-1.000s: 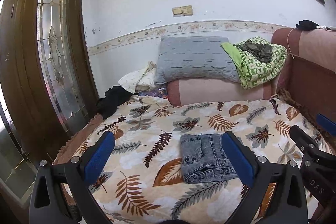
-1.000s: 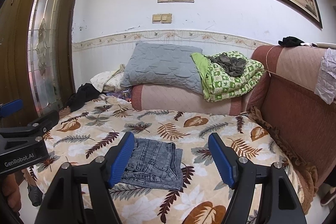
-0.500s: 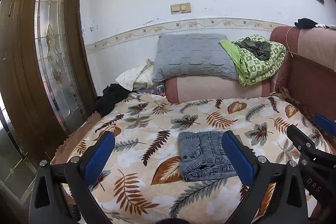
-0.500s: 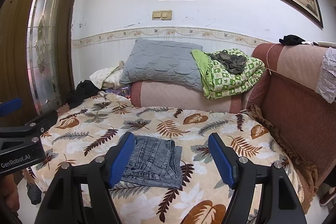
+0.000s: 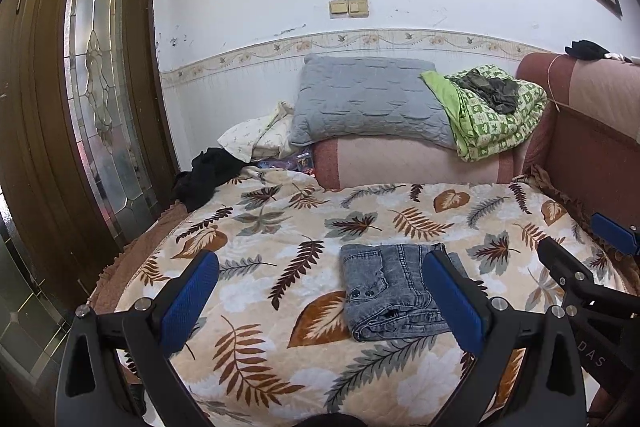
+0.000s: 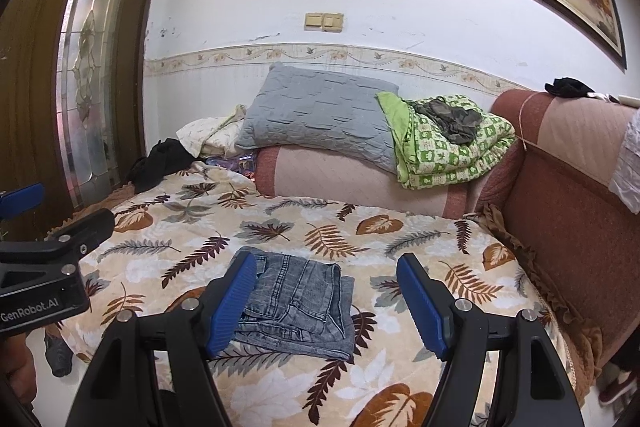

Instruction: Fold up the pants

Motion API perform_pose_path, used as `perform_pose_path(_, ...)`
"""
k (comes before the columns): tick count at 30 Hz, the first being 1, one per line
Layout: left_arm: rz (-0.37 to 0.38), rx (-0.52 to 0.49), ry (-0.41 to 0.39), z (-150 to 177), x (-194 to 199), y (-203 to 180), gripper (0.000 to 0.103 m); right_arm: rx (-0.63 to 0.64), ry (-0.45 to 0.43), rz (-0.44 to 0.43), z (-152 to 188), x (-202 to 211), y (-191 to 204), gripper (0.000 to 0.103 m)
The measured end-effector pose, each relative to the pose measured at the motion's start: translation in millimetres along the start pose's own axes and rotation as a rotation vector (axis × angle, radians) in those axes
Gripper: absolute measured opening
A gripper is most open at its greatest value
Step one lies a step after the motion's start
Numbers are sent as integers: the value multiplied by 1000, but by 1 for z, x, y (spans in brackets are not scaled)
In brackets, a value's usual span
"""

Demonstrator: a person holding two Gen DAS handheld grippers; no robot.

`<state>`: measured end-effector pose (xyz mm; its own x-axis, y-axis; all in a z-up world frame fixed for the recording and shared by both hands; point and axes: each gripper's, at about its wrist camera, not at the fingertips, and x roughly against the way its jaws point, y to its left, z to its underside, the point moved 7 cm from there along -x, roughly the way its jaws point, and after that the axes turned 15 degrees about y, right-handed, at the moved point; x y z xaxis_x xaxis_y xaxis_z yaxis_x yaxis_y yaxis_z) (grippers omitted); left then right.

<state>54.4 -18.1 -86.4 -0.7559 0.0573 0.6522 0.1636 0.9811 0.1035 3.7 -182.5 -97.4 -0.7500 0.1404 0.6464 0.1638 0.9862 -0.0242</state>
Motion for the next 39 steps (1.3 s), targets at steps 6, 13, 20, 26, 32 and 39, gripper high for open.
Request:
perform_pose_path(6, 6, 15, -1, 1, 1, 7, 101, 21, 4, 0, -2, 2, 11, 76)
perform_pose_path(13, 16, 35, -6, 7, 9, 18, 101, 41, 4, 8, -1, 12, 23, 76)
perform_pose_path(20, 24, 37, -27, 10, 21, 24, 101, 44, 1, 12, 1, 24, 29, 76)
perform_pose_path(26, 28, 14, -27, 10, 24, 20, 101, 16, 24, 9, 4, 22, 24, 76)
perform_pose_path(32, 25, 15, 2, 7, 8, 15, 101, 25, 43, -17, -3, -1, 26, 77)
perform_pose_path(39, 21, 2, 55, -8, -32, -2, 101, 27, 111, -30, -5, -51, 20, 77)
